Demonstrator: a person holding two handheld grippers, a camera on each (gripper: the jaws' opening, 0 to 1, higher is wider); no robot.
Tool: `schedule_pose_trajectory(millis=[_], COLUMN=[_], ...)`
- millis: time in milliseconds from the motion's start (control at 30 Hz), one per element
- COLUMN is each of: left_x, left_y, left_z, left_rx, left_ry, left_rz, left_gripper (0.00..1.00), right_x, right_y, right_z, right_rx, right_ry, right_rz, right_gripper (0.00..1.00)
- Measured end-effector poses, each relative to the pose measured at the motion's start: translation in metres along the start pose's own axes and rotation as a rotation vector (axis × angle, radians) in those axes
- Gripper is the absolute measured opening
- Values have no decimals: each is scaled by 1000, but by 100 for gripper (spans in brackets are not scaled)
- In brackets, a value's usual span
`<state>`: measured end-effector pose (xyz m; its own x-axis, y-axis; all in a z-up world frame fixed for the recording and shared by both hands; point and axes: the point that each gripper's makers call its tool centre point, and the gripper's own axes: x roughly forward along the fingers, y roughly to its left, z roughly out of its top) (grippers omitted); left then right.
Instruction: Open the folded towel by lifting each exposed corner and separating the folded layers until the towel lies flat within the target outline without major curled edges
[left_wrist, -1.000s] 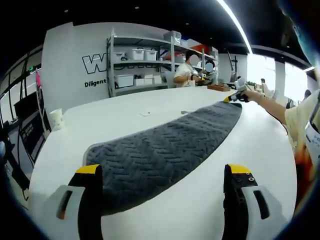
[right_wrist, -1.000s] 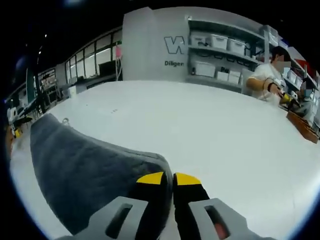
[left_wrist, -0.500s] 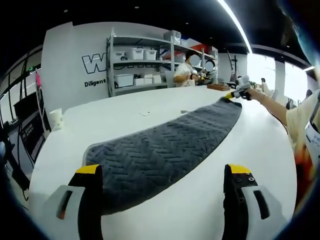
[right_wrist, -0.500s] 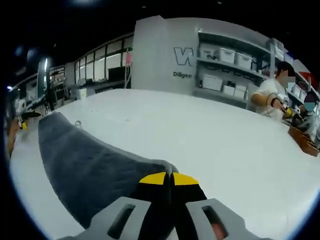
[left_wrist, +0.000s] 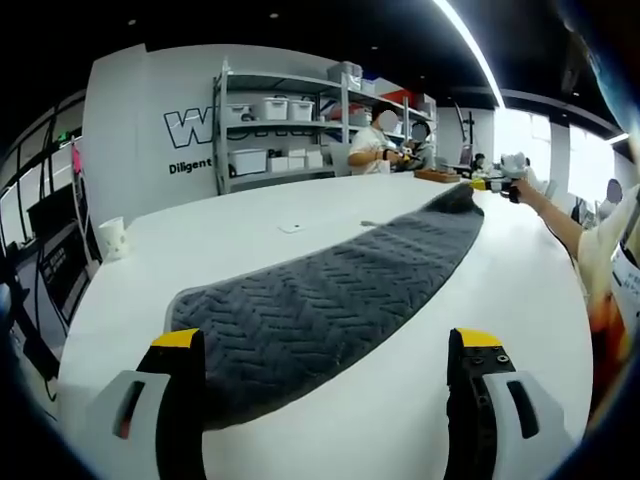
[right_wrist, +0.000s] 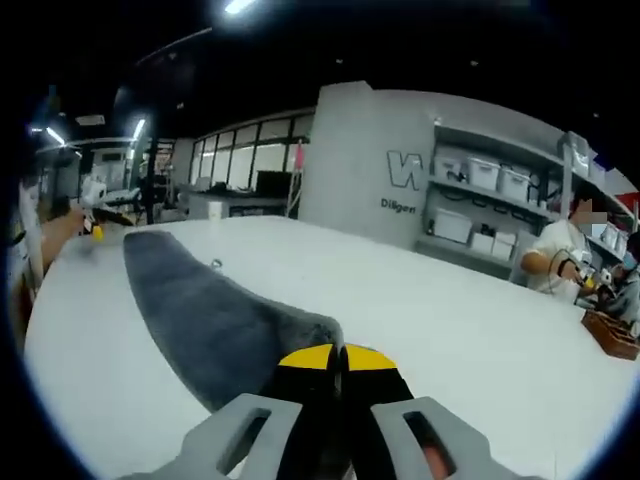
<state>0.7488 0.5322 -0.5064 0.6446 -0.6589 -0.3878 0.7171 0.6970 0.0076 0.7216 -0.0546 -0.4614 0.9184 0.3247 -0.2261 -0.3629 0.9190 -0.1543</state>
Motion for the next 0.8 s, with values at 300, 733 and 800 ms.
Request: schedule_pose_trajectory(millis=[300,733,800], left_x=[-1,1,2], left_y=[-2,-3,-6], left_z=[1,1,1], left_rx=[2,0,4], left_ry=[-2,-1,1], left_rz=[0,-11,-17], left_gripper=[100,100,100], right_x=[-27,-47,-44], right_y=[17,55,58], right_z=[10,-59,-66], right_rx=[-15,-95,-99], right_ry=[-82,180,207], right_rz=[70,215,223], right_gripper=[0,0,0])
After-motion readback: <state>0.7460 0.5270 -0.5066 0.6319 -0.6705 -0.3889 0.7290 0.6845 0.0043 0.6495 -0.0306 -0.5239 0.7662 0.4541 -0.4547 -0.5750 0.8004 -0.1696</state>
